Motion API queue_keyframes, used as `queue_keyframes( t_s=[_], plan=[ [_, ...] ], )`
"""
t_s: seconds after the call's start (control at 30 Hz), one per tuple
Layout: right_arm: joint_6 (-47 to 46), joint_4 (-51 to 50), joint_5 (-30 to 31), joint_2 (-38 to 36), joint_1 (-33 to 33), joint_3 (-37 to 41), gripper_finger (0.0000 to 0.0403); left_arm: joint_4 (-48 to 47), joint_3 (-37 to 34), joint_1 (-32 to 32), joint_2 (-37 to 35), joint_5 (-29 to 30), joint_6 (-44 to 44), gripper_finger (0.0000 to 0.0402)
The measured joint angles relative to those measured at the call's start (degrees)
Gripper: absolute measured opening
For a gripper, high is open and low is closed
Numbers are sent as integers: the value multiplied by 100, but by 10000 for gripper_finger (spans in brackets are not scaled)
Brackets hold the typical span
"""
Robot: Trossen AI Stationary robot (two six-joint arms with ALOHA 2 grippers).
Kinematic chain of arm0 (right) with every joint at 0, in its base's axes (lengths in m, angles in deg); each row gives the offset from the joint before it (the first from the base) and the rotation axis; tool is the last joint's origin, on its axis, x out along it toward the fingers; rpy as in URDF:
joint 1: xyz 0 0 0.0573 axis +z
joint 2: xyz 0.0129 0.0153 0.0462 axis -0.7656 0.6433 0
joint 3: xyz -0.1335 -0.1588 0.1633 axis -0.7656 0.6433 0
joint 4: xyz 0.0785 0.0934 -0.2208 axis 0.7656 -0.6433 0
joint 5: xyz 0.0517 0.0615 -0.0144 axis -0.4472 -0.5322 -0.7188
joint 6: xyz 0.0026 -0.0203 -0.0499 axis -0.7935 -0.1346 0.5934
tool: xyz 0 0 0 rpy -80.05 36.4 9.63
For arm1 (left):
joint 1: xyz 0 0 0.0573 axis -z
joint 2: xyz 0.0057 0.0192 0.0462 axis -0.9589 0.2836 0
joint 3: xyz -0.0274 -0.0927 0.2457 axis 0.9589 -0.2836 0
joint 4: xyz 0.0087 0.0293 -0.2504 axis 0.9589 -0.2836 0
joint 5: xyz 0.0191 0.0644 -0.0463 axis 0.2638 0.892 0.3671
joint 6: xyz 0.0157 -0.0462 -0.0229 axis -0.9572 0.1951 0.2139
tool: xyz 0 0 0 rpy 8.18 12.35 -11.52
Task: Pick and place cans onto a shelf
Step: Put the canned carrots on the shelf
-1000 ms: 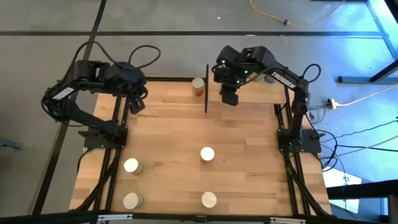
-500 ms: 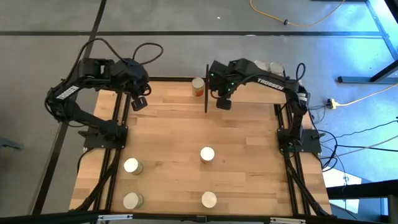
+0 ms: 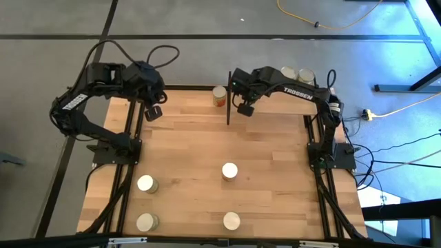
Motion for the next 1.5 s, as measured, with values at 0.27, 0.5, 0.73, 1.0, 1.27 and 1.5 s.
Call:
queue_keyframes(
  t_s=[0.27, 0.5, 0.73, 1.0, 1.27, 1.5],
  plan=[
    [319, 767, -1527, 0, 67, -20, 1, 0, 0, -10, 0, -26, -4, 41],
    [279, 1040, -468, 0, 50, -17, 0, 0, -2, -10, 0, -131, -6, 41],
    [299, 941, -108, 0, -116, -17, 0, 0, -2, -10, 0, -131, -2, 41],
    [299, 684, 417, 0, -288, -15, 0, 0, -2, -10, 0, -132, 17, 41],
    [320, 649, 838, 0, -431, -14, 0, 0, -2, -10, 0, -131, 46, 41],
    [474, 468, -957, -15, -383, -13, 0, 0, -2, -10, 0, -131, 49, 41]
  ],
)
